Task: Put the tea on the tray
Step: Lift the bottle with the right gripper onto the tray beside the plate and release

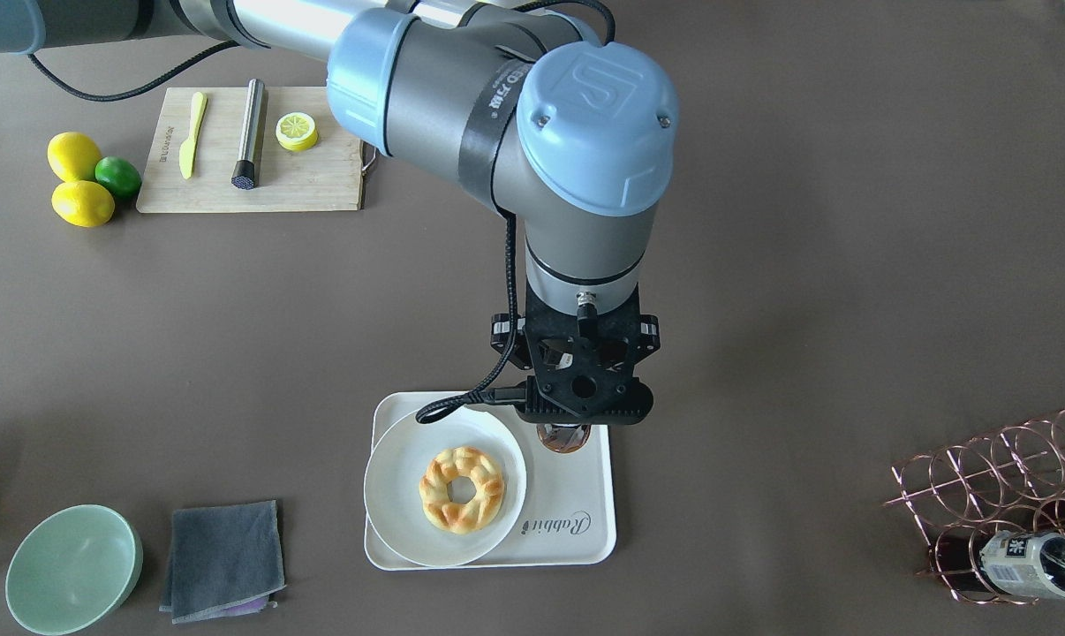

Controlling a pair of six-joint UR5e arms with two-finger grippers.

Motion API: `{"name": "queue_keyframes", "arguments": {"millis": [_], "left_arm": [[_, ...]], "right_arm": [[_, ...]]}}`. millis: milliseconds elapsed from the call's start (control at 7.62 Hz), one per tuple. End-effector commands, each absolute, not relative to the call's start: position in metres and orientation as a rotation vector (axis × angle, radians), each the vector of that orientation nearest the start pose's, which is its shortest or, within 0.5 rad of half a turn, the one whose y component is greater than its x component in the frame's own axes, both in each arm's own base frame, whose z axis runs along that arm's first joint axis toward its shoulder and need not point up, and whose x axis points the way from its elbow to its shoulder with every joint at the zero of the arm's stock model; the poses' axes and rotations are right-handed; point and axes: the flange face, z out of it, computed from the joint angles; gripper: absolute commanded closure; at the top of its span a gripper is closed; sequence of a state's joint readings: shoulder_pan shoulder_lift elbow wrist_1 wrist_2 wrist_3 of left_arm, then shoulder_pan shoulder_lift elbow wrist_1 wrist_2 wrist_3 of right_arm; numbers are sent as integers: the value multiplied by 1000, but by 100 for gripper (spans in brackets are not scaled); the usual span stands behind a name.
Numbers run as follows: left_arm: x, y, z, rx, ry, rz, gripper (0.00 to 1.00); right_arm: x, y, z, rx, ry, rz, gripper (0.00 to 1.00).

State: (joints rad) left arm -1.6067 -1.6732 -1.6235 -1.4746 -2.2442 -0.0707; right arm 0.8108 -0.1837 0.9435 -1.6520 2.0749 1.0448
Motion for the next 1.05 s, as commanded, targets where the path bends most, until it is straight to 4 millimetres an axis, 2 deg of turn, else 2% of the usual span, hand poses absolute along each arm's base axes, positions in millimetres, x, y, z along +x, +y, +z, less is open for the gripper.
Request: {"name": "queue_keyframes", "arguments": {"millis": [0,394,919], "left_arm": [[-89,-537,595,47,674,-80,2],[-88,-543,591,51,673,-76,2],[-87,-546,589,55,670,-73,2]], "right_arm": [[-530,-697,-4,13,-798,115,100],[-541,-700,14,-5,-773,118,100],[-550,-689,-5,5,-784,108,100]]}}
